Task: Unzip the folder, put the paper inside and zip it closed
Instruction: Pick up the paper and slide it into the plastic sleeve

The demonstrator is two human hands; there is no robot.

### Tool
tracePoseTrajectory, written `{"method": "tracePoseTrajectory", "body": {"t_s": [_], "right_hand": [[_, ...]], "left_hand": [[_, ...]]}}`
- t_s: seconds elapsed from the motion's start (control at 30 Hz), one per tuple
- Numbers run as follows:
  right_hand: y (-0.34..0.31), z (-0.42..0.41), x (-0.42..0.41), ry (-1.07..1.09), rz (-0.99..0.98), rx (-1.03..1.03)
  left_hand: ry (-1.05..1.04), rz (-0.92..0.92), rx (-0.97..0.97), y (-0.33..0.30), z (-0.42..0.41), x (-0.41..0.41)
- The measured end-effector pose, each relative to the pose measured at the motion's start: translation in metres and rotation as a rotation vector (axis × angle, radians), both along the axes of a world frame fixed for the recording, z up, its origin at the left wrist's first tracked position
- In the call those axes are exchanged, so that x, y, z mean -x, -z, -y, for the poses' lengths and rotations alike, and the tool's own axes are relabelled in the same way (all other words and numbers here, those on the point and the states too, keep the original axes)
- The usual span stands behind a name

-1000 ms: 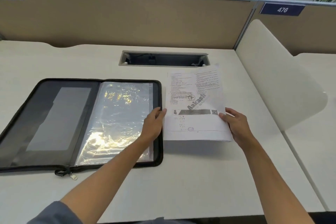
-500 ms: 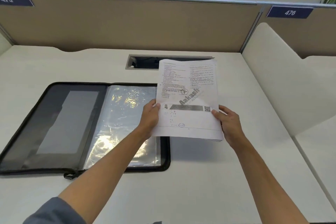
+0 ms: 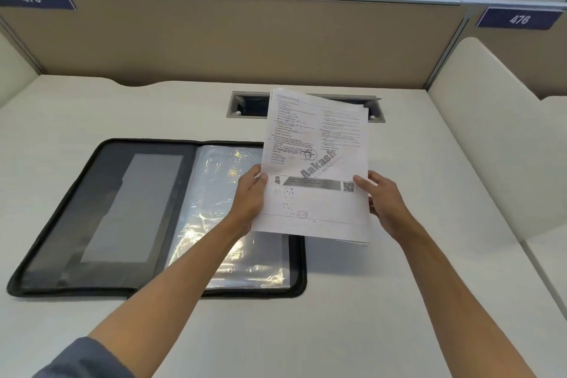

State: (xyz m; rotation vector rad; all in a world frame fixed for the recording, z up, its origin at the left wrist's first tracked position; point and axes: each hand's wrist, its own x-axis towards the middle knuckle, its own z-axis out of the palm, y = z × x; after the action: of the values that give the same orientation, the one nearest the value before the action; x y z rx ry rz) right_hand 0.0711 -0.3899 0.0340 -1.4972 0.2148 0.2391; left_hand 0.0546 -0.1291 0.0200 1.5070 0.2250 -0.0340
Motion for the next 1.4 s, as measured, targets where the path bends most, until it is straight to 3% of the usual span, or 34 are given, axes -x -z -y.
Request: {"method": "tracePoseTrajectory", "body": {"t_s": [0.37,0.67,0.83,1.4], "right_hand": [[-0.001,-0.008,-0.003,0.008,0.061,-0.070],[-0.004,-0.015,0.007,-0.079,-0.016,-0.229],[-0.006,-0.019,0.014,-0.128,-0.011,-0.235],[-0.006,-0.027,0.027,-0.067,-0.017,-0.180]], "left_hand": [[0.039,-0.069,0.077,-0.003,-0.012,-0.007],[0.217,-0.023,0.518,-0.062,-0.024,-0.063],[0.127,0.037,0.710,-0.079,-0.031,-0.091],[0.053,0.065,0.635,-0.074,-0.029,-0.097]]}}
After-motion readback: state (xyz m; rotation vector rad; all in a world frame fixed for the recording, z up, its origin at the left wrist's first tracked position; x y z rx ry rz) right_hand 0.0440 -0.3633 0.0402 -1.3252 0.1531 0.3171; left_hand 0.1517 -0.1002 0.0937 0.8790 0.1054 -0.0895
